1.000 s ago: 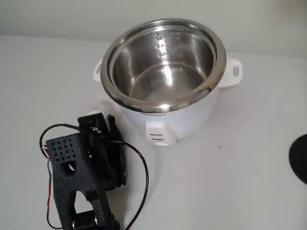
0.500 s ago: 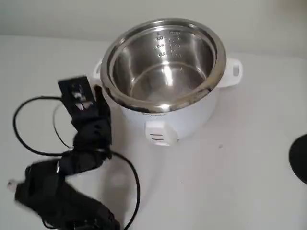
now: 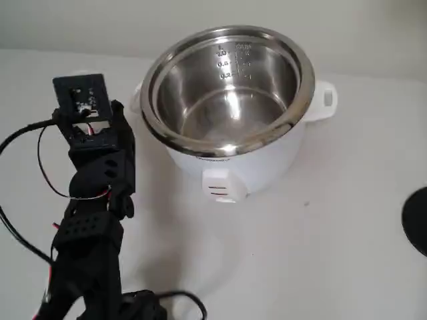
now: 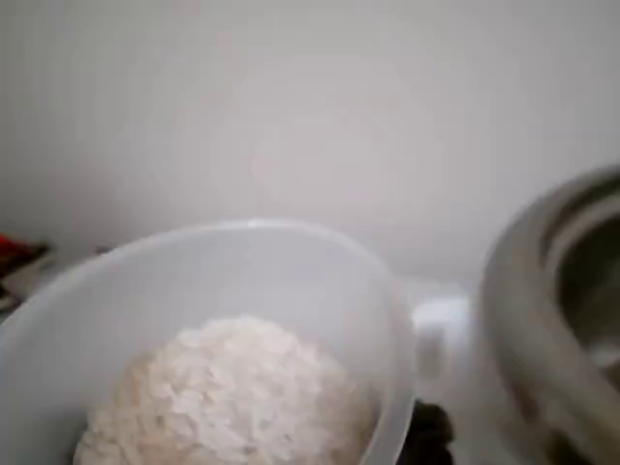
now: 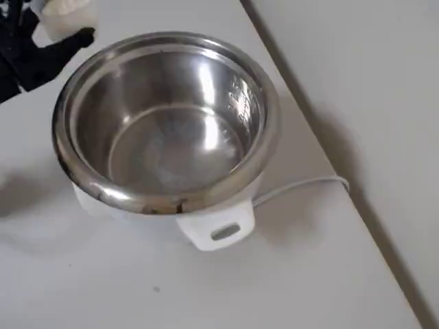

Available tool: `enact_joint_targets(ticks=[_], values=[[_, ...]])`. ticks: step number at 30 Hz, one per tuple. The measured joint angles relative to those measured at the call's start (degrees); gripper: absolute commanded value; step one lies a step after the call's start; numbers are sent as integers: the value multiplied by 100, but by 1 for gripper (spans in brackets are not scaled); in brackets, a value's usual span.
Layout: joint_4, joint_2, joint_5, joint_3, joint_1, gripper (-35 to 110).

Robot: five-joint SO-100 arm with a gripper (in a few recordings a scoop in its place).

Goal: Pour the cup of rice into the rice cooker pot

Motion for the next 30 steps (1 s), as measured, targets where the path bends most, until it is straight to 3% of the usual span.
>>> enact_joint_targets(ticks=[12, 20, 30], values=[[2417, -501, 1380, -2865, 993, 21], [3401, -1310, 2435, -3990, 1424, 21], [4720, -2725, 4772, -5774, 1723, 21]])
